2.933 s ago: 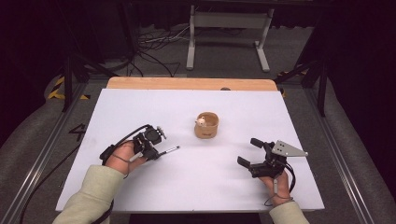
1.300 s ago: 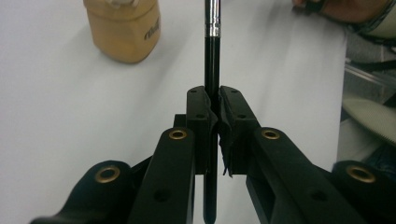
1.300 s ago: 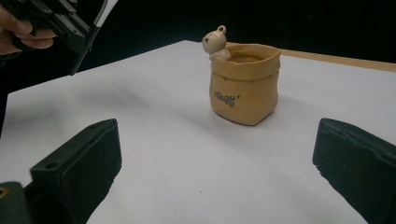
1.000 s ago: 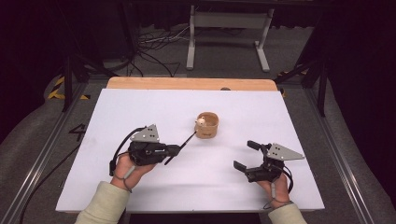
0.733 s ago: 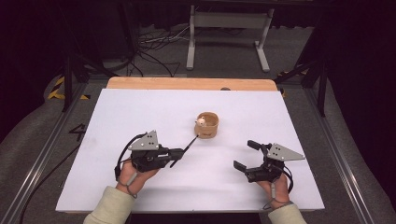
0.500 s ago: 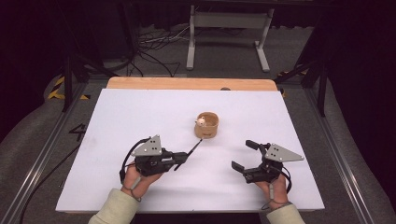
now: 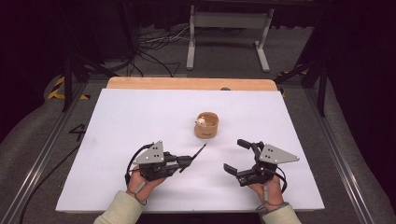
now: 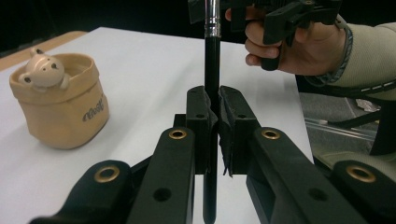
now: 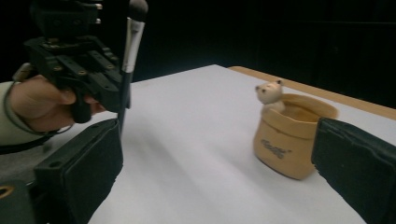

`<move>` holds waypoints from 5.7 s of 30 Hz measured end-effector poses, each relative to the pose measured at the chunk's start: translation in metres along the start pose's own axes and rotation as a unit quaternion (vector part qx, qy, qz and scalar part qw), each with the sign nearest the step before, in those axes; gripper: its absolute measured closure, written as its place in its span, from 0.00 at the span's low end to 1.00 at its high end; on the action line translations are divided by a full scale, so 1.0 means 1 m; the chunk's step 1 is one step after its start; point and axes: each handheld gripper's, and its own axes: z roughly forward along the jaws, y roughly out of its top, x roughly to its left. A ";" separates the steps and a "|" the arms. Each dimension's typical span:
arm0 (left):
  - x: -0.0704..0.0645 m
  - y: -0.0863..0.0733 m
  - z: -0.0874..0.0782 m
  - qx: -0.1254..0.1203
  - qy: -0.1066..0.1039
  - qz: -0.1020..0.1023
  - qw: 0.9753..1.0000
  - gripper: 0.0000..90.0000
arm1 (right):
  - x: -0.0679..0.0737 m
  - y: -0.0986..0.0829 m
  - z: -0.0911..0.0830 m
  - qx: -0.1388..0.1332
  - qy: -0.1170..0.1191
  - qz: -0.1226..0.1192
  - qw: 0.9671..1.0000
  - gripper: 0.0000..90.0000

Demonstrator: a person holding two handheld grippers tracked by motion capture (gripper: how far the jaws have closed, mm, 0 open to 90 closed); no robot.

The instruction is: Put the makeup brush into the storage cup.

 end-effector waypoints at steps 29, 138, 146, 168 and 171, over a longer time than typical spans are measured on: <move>-0.011 -0.010 0.009 -0.013 -0.022 0.040 0.999 0.93 | 0.025 0.011 0.051 0.010 0.124 0.019 0.992 0.54; 0.012 -0.026 -0.035 -0.031 0.084 -0.055 0.995 0.20 | -0.071 0.090 0.098 0.070 -0.129 0.009 0.989 0.92; 0.012 -0.026 -0.034 -0.030 0.082 -0.055 0.995 0.20 | -0.073 0.082 0.100 0.075 -0.132 0.015 0.988 0.92; 0.012 -0.026 -0.034 -0.029 0.080 -0.056 0.995 0.20 | -0.077 0.066 0.108 0.094 -0.130 0.024 0.987 0.92; 0.012 -0.026 -0.034 -0.030 0.080 -0.056 0.995 0.20 | -0.077 0.065 0.107 0.090 -0.128 0.024 0.987 0.82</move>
